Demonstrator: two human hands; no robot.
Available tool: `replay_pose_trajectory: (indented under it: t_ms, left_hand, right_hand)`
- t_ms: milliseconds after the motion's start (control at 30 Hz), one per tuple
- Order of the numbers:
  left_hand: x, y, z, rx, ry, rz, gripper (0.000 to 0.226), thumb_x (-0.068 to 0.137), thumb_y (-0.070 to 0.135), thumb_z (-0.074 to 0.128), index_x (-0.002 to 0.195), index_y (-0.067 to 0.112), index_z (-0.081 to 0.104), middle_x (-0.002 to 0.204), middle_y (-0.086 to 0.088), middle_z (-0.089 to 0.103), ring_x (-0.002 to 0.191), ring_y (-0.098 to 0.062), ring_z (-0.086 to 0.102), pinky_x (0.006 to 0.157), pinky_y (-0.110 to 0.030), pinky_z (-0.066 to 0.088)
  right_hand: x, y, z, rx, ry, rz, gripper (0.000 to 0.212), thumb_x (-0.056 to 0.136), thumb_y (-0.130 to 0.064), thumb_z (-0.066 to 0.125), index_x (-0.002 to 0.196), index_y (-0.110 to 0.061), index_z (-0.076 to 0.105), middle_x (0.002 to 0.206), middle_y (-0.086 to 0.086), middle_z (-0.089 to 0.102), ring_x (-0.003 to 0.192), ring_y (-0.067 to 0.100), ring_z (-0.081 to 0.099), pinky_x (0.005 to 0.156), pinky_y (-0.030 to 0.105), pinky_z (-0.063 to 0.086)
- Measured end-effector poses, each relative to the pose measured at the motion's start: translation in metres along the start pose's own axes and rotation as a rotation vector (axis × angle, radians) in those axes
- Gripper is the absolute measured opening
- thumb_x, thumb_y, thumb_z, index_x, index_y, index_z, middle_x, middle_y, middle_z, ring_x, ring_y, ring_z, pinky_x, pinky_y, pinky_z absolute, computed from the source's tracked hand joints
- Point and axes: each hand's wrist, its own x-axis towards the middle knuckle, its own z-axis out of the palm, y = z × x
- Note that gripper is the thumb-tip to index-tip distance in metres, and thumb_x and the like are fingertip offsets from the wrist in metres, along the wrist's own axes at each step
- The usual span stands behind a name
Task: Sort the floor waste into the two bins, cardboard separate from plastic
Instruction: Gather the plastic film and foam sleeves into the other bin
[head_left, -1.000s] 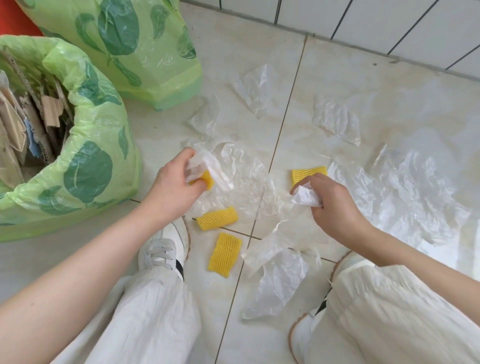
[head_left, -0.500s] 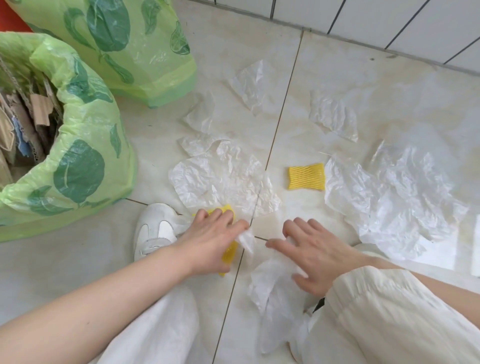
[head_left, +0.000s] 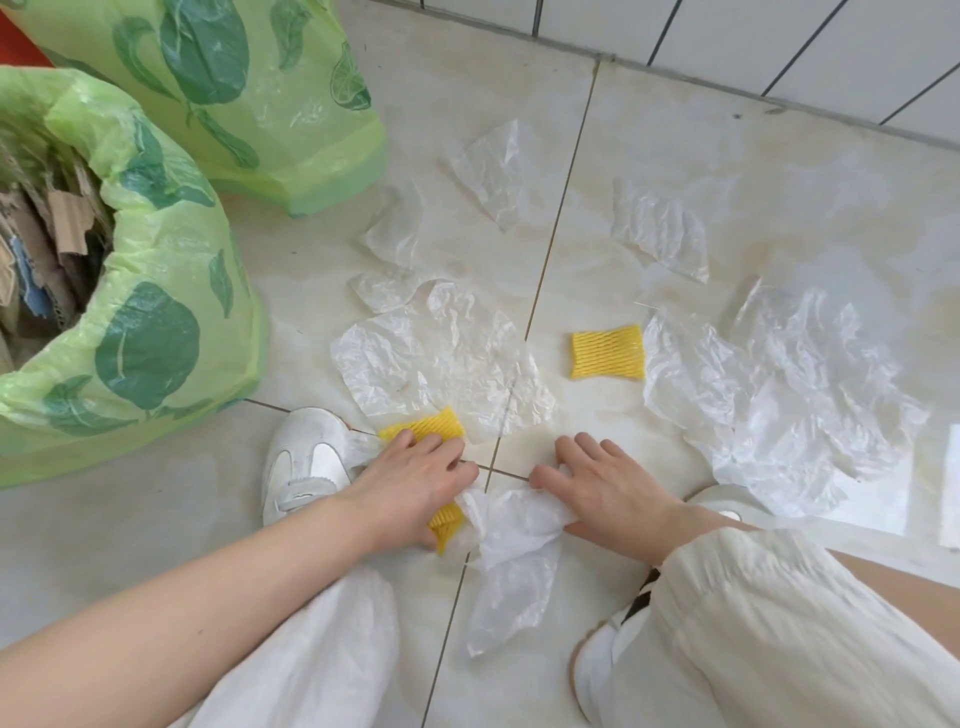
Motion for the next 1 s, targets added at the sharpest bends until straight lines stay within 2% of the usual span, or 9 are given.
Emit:
replay_pose_trajectory:
  t_ms: [100, 233, 367, 433, 533, 633, 733, 833, 1000]
  left_hand:
    - [-0.003, -0.003, 0.004, -0.007, 0.041, 0.042, 0.048, 0.066, 0.05, 0.073, 0.102, 0.022, 0.056, 0.107, 0.002, 0.045, 0.102, -0.02, 0.043, 0.081, -0.035, 0.03]
    - [-0.01, -0.005, 0.01, 0.012, 0.154, 0.078, 0.037, 0.041, 0.045, 0.079, 0.064, 0.027, 0.056, 0.074, 0.009, 0.05, 0.071, -0.014, 0.052, 0.057, -0.026, 0.041]
    - [-0.008, -0.011, 0.006, -0.186, 0.419, -0.041, 0.032, 0.048, 0.028, 0.077, 0.071, 0.02, 0.056, 0.087, 0.005, 0.053, 0.081, -0.015, 0.039, 0.057, -0.029, 0.044]
    - [-0.006, -0.016, 0.0, -0.208, 0.464, -0.128, 0.032, 0.051, 0.026, 0.077, 0.076, 0.018, 0.058, 0.095, 0.002, 0.054, 0.085, -0.017, 0.037, 0.058, -0.031, 0.046]
    - [-0.004, -0.02, 0.003, -0.198, 0.428, -0.205, 0.038, 0.048, 0.025, 0.081, 0.08, 0.017, 0.063, 0.106, -0.003, 0.056, 0.092, -0.023, 0.041, 0.06, -0.033, 0.049]
    - [-0.003, -0.017, 0.008, -0.15, 0.358, -0.194, 0.042, 0.043, 0.02, 0.084, 0.079, 0.018, 0.062, 0.103, -0.004, 0.059, 0.087, -0.029, 0.054, 0.053, -0.032, 0.046]
    - [-0.003, -0.015, 0.011, -0.097, 0.325, -0.181, 0.044, 0.041, 0.026, 0.086, 0.077, 0.02, 0.062, 0.097, 0.0, 0.057, 0.082, -0.024, 0.056, 0.052, -0.029, 0.044]
    - [-0.001, -0.016, 0.015, -0.093, 0.343, -0.189, 0.044, 0.042, 0.025, 0.084, 0.077, 0.02, 0.059, 0.093, 0.002, 0.054, 0.08, -0.021, 0.052, 0.052, -0.028, 0.041]
    - [-0.004, -0.017, 0.014, -0.118, 0.394, -0.164, 0.043, 0.043, 0.019, 0.083, 0.077, 0.019, 0.056, 0.081, 0.003, 0.053, 0.073, -0.02, 0.054, 0.051, -0.027, 0.039]
  right_hand:
    - [0.003, 0.008, 0.003, 0.019, 0.006, 0.04, 0.051, 0.049, -0.035, 0.08, 0.091, -0.025, 0.052, 0.084, 0.002, 0.053, 0.07, 0.021, 0.052, 0.053, 0.03, 0.043]
    - [0.004, 0.012, 0.0, 0.046, 0.037, 0.016, 0.041, 0.05, -0.033, 0.081, 0.083, -0.022, 0.06, 0.083, 0.002, 0.056, 0.069, 0.021, 0.054, 0.052, 0.029, 0.045]
    - [0.007, 0.018, -0.011, 0.212, 0.07, 0.049, 0.037, 0.061, -0.027, 0.079, 0.09, -0.018, 0.058, 0.096, 0.001, 0.057, 0.078, 0.023, 0.055, 0.061, 0.033, 0.05]
    - [0.012, 0.021, -0.019, 0.246, 0.062, 0.07, 0.035, 0.067, -0.023, 0.075, 0.095, -0.017, 0.057, 0.1, 0.001, 0.057, 0.083, 0.023, 0.055, 0.066, 0.034, 0.049]
    - [0.021, 0.02, -0.029, 0.243, 0.083, 0.055, 0.038, 0.07, -0.021, 0.069, 0.104, -0.019, 0.052, 0.099, 0.001, 0.056, 0.081, 0.026, 0.056, 0.066, 0.037, 0.049]
    - [0.026, 0.007, -0.029, 0.198, 0.016, -0.083, 0.056, 0.069, -0.022, 0.064, 0.12, -0.025, 0.041, 0.107, 0.002, 0.053, 0.086, 0.025, 0.053, 0.069, 0.039, 0.05]
    - [0.02, -0.009, -0.02, 0.045, -0.124, -0.248, 0.078, 0.067, -0.047, 0.064, 0.135, -0.028, 0.03, 0.117, 0.004, 0.045, 0.094, 0.024, 0.046, 0.073, 0.037, 0.049]
    - [0.018, -0.017, -0.009, -0.111, -0.126, -0.31, 0.081, 0.057, -0.059, 0.07, 0.127, -0.031, 0.04, 0.112, 0.005, 0.048, 0.09, 0.025, 0.048, 0.066, 0.036, 0.047]
    - [0.021, -0.018, -0.005, -0.078, -0.05, -0.3, 0.048, 0.056, -0.041, 0.074, 0.097, -0.033, 0.05, 0.099, 0.002, 0.054, 0.081, 0.023, 0.052, 0.058, 0.03, 0.046]
